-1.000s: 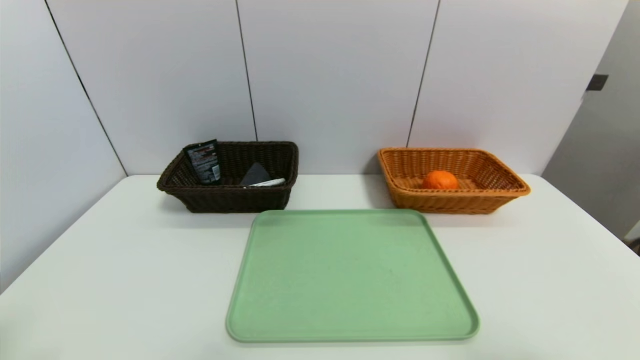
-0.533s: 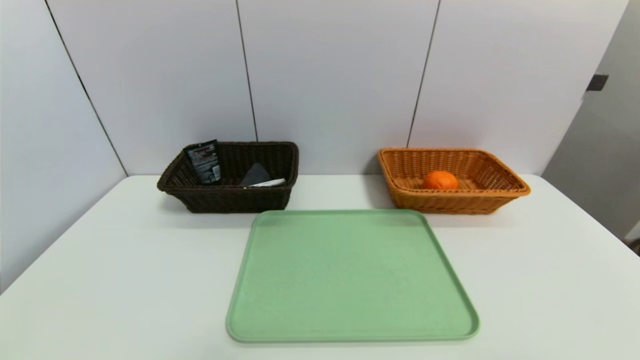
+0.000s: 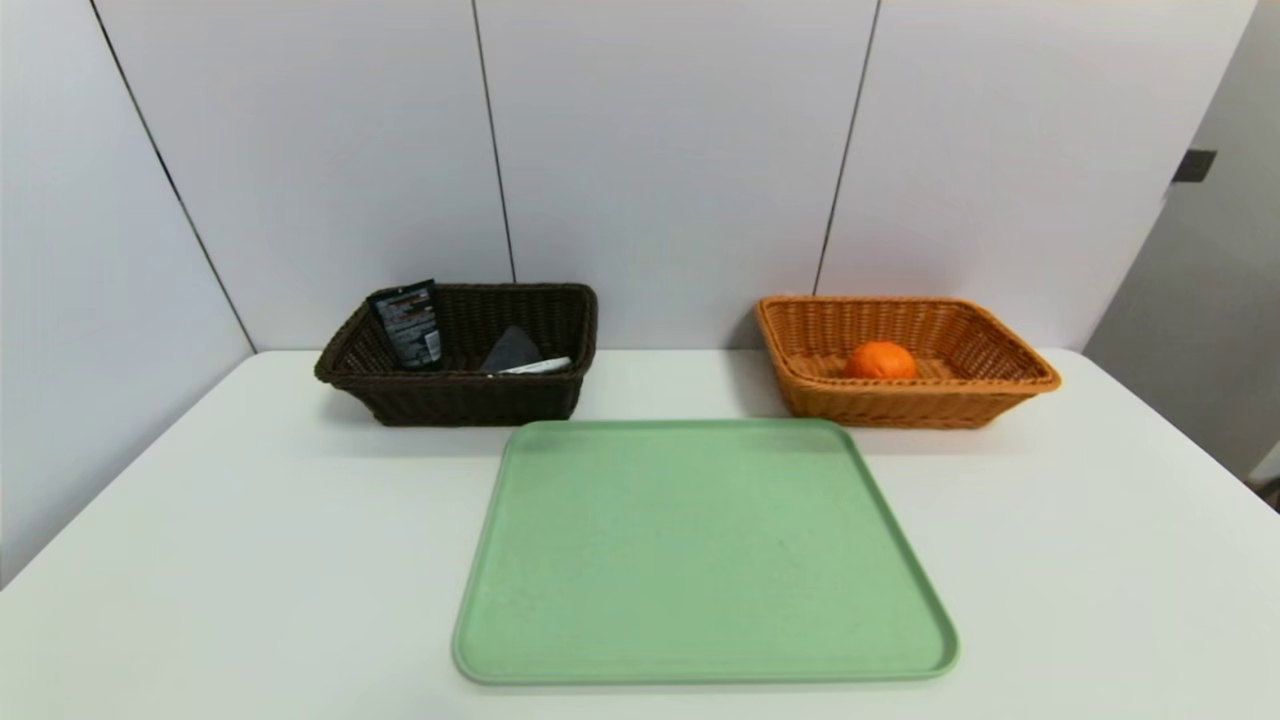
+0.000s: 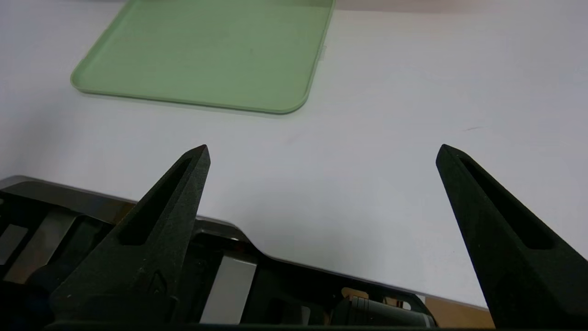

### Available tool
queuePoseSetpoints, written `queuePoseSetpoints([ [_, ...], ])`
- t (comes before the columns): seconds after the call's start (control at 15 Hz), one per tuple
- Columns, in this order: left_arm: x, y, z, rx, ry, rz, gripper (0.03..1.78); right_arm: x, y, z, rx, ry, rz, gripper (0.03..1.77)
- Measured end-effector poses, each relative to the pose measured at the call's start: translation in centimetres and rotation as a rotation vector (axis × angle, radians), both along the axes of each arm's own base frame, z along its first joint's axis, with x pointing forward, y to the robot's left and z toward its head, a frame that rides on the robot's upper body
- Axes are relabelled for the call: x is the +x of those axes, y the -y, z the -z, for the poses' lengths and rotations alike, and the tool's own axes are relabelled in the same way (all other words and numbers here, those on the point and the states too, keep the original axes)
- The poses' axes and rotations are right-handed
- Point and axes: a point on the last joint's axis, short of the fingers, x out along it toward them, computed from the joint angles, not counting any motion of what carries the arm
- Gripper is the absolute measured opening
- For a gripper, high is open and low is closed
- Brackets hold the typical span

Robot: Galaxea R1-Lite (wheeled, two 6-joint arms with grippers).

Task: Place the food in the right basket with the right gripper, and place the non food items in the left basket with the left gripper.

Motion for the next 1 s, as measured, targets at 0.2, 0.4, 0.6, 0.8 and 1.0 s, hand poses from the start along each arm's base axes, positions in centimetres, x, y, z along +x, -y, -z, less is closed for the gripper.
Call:
queuePoseSetpoints([
  [0.2, 0.0, 0.1, 0.7, 0.002, 0.078, 0.030, 1.69, -0.2, 0.0, 1.4, -0.005, 0.059, -0.019, 1.70],
  [0.4, 1.6, 0.3, 1.6, 0.007, 0.207, 0.128, 1.69, 0.9, 0.0, 3.7, -0.010, 0.195, -0.012, 1.70],
  [0.6, 2.7, 0.3, 3.1, 0.072, 0.324, 0.172, 1.69, 1.1, 0.1, 4.9, -0.034, 0.329, 0.028, 1.70],
  [0.8, 2.7, 0.3, 4.8, 0.139, 0.368, 0.220, 1.69, 1.4, 0.2, 6.6, -0.071, 0.372, 0.039, 1.70],
  [1.0, 3.0, 0.4, 5.6, 0.175, 0.440, 0.238, 1.69, 2.6, 0.3, 8.3, -0.104, 0.458, 0.101, 1.70],
])
